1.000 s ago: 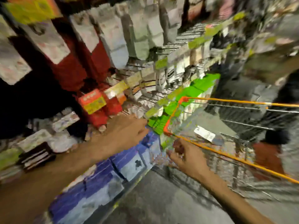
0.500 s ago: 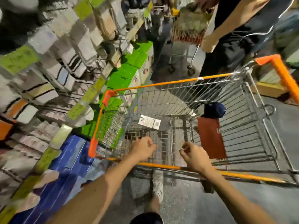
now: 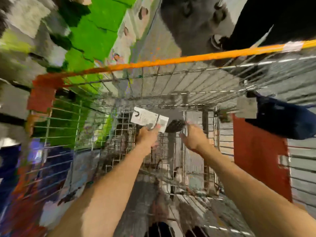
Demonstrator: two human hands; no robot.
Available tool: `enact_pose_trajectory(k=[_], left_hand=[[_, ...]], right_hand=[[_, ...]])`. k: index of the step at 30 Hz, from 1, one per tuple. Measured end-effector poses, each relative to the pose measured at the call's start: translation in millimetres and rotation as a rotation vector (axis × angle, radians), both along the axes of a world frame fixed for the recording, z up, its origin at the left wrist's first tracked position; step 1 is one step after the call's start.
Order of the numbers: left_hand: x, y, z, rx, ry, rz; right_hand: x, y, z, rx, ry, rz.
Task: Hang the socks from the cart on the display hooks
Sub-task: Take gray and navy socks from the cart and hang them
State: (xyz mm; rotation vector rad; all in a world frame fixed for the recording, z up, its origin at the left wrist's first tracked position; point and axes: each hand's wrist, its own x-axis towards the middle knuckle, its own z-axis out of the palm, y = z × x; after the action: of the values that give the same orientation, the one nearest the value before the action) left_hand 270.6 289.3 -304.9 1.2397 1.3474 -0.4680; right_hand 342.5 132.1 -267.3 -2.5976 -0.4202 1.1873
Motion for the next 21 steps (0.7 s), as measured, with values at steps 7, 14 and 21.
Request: enact_pose_trajectory(k=[7, 14, 21], left_hand=[[33, 2, -26, -0.118, 0.044, 0.230], [44, -12, -24, -0.299, 0.127, 0.203], [37, -20, -23, -0.179, 0.120, 0.246]], right_hand=[[20, 38, -77, 0.071, 0.144, 0.022], [-16, 27, -65, 0.104, -0.056, 0.255], [-33, 5, -41, 0.221, -0.010, 0.221]])
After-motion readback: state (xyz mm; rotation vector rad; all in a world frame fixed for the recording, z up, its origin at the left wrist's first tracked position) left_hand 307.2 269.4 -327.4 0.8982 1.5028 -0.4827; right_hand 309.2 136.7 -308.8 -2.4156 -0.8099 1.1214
